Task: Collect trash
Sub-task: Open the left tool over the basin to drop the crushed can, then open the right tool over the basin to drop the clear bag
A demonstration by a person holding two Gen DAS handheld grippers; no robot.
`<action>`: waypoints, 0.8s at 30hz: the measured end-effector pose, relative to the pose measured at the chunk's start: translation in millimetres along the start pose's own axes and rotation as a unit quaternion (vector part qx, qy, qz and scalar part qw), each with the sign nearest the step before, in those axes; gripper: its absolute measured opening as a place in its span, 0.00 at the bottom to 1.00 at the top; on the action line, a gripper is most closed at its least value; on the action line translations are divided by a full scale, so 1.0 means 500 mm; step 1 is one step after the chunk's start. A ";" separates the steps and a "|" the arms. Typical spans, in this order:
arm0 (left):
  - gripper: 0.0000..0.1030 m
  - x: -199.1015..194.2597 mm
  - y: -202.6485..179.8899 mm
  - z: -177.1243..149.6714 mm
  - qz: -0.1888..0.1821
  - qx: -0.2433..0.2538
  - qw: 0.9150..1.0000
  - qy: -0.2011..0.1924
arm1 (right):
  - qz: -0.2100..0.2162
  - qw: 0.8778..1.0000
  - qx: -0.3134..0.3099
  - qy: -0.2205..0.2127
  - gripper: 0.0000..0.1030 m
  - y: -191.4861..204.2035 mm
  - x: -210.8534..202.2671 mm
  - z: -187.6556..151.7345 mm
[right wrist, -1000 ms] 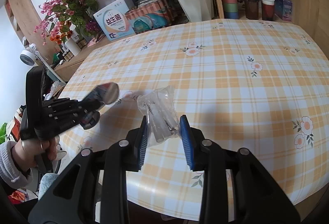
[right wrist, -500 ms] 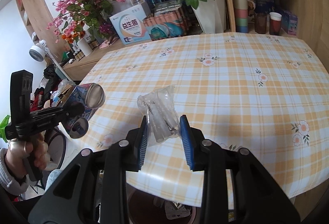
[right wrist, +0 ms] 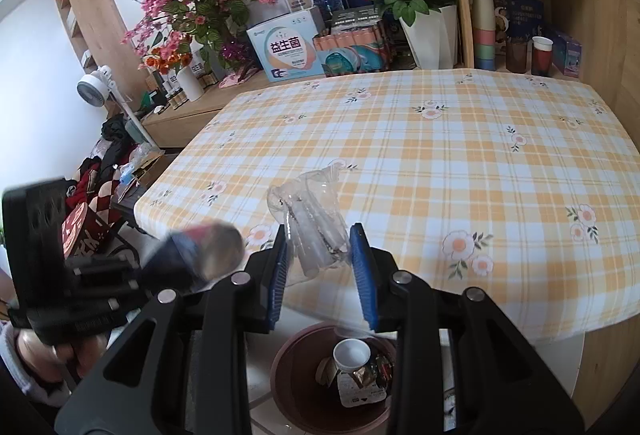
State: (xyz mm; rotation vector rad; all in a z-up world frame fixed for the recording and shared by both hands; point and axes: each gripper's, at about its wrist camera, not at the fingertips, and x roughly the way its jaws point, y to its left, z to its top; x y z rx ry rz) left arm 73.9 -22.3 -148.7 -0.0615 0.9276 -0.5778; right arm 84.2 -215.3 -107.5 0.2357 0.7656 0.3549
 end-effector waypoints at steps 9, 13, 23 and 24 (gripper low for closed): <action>0.09 0.013 -0.043 -0.076 -0.020 0.017 0.999 0.028 | -0.005 1.000 -0.012 -0.006 0.32 0.026 -0.047 -0.040; 0.13 0.022 -0.061 -0.091 -0.030 0.028 0.998 0.039 | -0.008 1.000 -0.013 -0.007 0.32 0.022 -0.061 -0.050; 0.81 -0.035 -0.033 -0.068 0.047 0.017 0.998 -0.037 | -0.013 1.000 -0.005 0.021 0.32 0.006 -0.049 -0.099; 0.89 -0.048 -0.025 -0.061 0.062 0.013 0.997 -0.054 | -0.013 1.000 -0.006 0.028 0.32 0.006 -0.043 -0.106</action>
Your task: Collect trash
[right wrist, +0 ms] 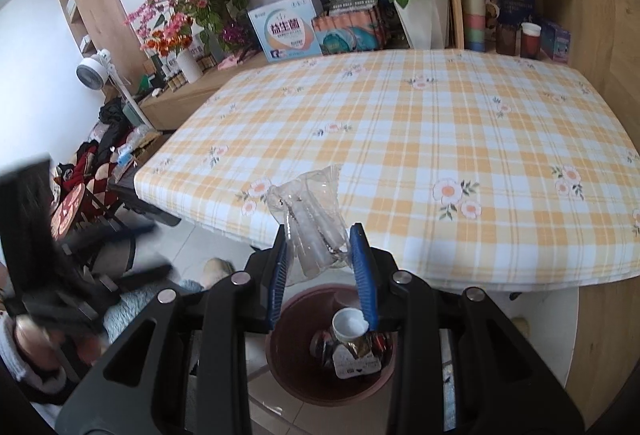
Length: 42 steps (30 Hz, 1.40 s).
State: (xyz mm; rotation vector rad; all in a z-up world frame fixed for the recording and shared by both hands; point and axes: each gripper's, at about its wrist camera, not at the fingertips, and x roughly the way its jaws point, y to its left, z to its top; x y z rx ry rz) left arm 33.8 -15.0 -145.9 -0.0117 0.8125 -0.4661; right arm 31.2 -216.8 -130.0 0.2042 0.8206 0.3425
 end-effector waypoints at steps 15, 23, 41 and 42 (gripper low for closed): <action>0.94 -0.057 0.075 0.015 0.111 -0.039 0.990 -0.080 | 0.014 0.992 -0.047 0.112 0.33 0.057 0.097 -0.074; 0.94 -0.053 0.083 0.007 0.119 -0.043 0.989 -0.076 | 0.019 0.989 -0.044 0.139 0.60 0.064 0.121 -0.093; 0.94 -0.098 0.038 0.065 0.136 0.002 0.986 -0.100 | -0.077 0.996 -0.052 0.010 0.94 0.067 -0.007 0.047; 0.94 -0.108 0.033 0.077 0.136 0.007 0.985 -0.107 | -0.081 0.995 -0.054 0.000 0.94 0.071 -0.019 0.060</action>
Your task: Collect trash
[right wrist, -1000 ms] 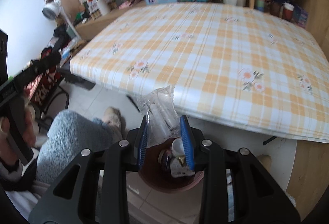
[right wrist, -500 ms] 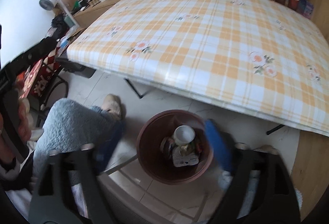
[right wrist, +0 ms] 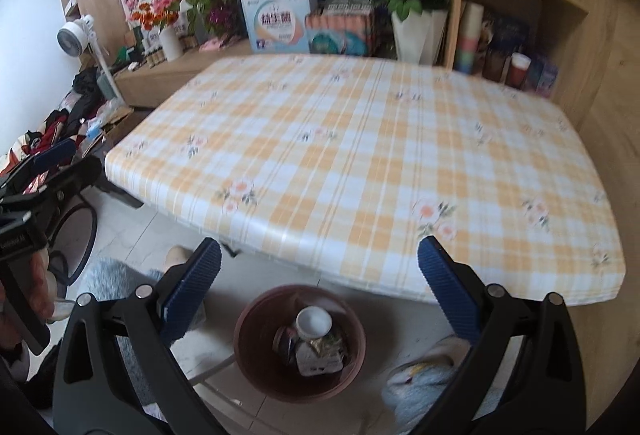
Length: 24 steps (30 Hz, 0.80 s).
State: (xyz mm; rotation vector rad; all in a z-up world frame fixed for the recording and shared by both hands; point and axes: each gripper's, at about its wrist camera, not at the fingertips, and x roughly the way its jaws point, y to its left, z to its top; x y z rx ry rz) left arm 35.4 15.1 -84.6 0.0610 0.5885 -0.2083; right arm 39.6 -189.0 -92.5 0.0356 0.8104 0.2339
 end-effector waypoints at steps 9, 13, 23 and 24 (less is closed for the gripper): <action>0.94 -0.092 -0.022 0.147 0.008 0.033 0.996 -0.077 | -0.040 0.994 -0.010 -0.106 0.94 -0.001 -0.153 0.126; 0.94 -0.125 -0.042 0.191 0.022 0.054 0.993 -0.101 | -0.055 0.988 -0.012 -0.141 0.94 -0.001 -0.207 0.156; 0.94 -0.173 -0.049 0.217 0.022 0.050 0.990 -0.128 | -0.068 0.984 -0.014 -0.161 0.94 0.001 -0.255 0.168; 0.94 -0.173 -0.049 0.216 0.022 0.051 0.990 -0.128 | -0.068 0.984 -0.014 -0.162 0.94 0.001 -0.256 0.168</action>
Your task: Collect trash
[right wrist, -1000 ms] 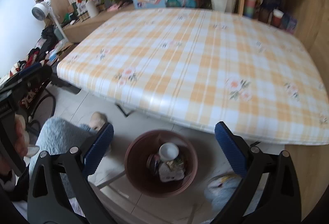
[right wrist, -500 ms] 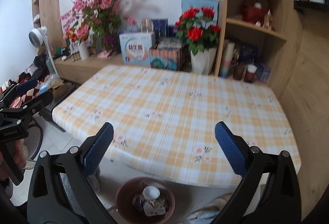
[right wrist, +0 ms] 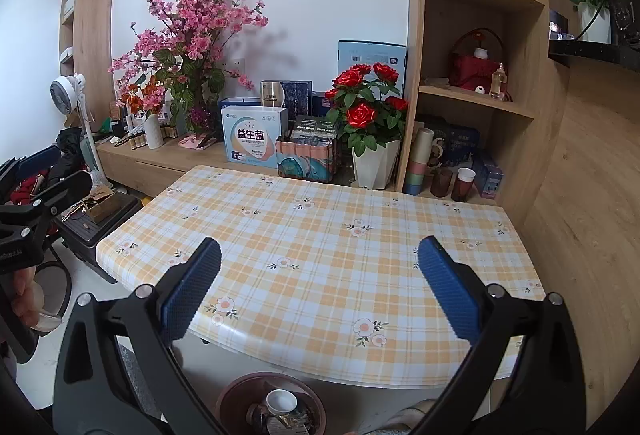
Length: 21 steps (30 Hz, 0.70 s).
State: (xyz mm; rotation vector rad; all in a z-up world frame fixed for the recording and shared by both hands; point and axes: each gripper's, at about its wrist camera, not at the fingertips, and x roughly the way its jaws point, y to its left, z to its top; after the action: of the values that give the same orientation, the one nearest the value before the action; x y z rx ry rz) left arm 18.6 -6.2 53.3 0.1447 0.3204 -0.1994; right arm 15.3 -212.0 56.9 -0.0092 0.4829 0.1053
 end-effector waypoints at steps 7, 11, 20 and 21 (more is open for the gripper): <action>0.94 -0.008 -0.005 0.000 0.005 0.008 1.000 -0.003 | -0.002 1.000 0.001 -0.001 0.94 0.002 -0.007 0.000; 0.94 -0.007 -0.005 0.001 0.012 0.011 1.000 -0.003 | -0.002 1.000 0.000 -0.001 0.94 0.001 -0.008 0.001; 0.94 -0.008 0.000 -0.002 0.023 0.011 1.000 0.001 | -0.004 1.000 0.003 0.000 0.94 -0.019 -0.008 0.000; 0.94 -0.009 0.000 -0.003 0.023 0.012 1.000 0.001 | -0.004 1.000 0.004 0.000 0.94 -0.022 -0.007 0.000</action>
State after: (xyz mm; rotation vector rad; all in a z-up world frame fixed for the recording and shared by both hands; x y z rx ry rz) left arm 14.0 -5.1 53.5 0.1752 0.3171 -0.1581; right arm 13.1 -223.3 58.2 -0.0038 0.4836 0.0948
